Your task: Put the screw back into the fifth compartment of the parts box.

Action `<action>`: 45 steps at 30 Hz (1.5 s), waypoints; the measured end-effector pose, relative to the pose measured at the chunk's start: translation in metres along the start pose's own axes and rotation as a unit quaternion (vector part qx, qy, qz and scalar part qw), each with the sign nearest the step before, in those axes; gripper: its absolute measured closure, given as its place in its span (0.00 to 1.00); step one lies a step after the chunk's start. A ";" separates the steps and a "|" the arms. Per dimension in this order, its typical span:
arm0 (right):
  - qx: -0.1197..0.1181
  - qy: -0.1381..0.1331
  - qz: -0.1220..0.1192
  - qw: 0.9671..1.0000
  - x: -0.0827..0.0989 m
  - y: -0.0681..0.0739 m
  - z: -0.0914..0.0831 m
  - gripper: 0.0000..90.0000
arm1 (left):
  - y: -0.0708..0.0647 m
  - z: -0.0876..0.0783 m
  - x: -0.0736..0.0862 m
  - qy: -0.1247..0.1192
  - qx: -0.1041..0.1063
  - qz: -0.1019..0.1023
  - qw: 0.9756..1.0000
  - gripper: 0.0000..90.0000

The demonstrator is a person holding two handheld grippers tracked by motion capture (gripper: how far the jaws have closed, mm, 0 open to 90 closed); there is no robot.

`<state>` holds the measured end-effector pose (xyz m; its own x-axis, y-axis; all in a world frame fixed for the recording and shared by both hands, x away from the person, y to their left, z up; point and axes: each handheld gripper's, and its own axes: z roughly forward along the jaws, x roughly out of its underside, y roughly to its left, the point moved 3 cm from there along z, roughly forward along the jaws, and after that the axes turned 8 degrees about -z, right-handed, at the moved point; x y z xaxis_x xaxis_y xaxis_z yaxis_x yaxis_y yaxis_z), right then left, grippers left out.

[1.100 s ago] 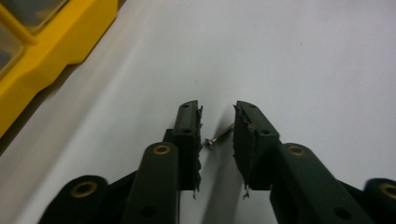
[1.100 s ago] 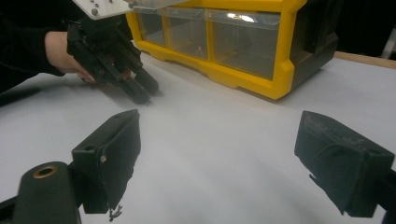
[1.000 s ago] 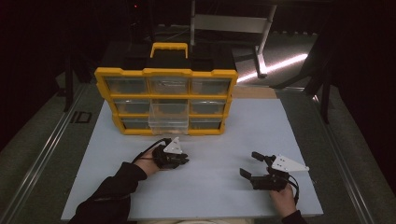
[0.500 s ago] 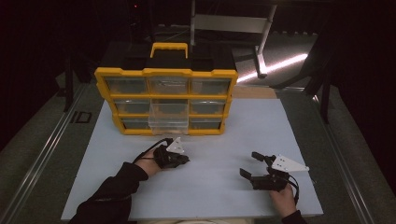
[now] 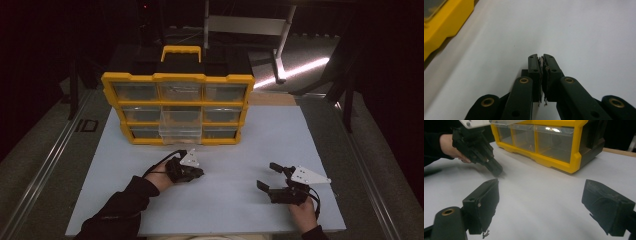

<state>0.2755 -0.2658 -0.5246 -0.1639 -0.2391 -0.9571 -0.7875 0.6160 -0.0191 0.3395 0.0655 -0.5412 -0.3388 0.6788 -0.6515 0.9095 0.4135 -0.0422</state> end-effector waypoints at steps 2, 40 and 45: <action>0.000 0.000 0.001 1.000 0.000 0.000 0.000 0.16 | -0.001 -0.003 -0.001 -0.003 0.000 -0.005 1.000 0.97; 0.009 0.003 0.004 1.000 0.002 -0.001 -0.002 0.16 | -0.025 -0.087 -0.041 -0.026 0.004 -0.003 1.000 0.97; 0.009 0.002 0.005 1.000 0.002 -0.001 -0.003 0.16 | -0.026 -0.097 -0.050 -0.029 0.000 0.004 1.000 0.97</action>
<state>0.2744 -0.2687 -0.5255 -0.1730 -0.2357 -0.9563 -0.7753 0.6314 -0.0154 0.3090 0.0796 -0.4341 -0.3175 0.6453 -0.6949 0.9120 0.4085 -0.0373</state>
